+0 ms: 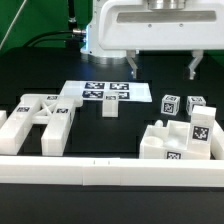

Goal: Assemble chair

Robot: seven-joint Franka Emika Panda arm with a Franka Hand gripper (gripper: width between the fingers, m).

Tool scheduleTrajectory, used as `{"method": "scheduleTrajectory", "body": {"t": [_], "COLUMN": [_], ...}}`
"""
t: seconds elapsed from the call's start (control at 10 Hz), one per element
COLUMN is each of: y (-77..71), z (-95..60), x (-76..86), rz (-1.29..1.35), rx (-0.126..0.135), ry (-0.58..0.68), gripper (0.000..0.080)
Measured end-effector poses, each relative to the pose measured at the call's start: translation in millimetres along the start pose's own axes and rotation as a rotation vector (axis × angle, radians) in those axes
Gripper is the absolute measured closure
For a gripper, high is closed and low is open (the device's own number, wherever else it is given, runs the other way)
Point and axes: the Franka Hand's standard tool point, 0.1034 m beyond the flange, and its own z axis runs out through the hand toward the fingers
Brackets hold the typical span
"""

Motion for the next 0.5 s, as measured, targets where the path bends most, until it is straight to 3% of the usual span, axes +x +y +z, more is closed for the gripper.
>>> {"method": "scheduleTrajectory", "body": {"t": [0.3,0.5], "y": [43.7,44.2], "z": [18.8,21.6], "x": [-30.9,-29.4], "rz": [-0.12,-0.115], "rx": [-0.032,-0.031], "ry": [0.031,0.027], "gripper": [0.015,0.015]}}
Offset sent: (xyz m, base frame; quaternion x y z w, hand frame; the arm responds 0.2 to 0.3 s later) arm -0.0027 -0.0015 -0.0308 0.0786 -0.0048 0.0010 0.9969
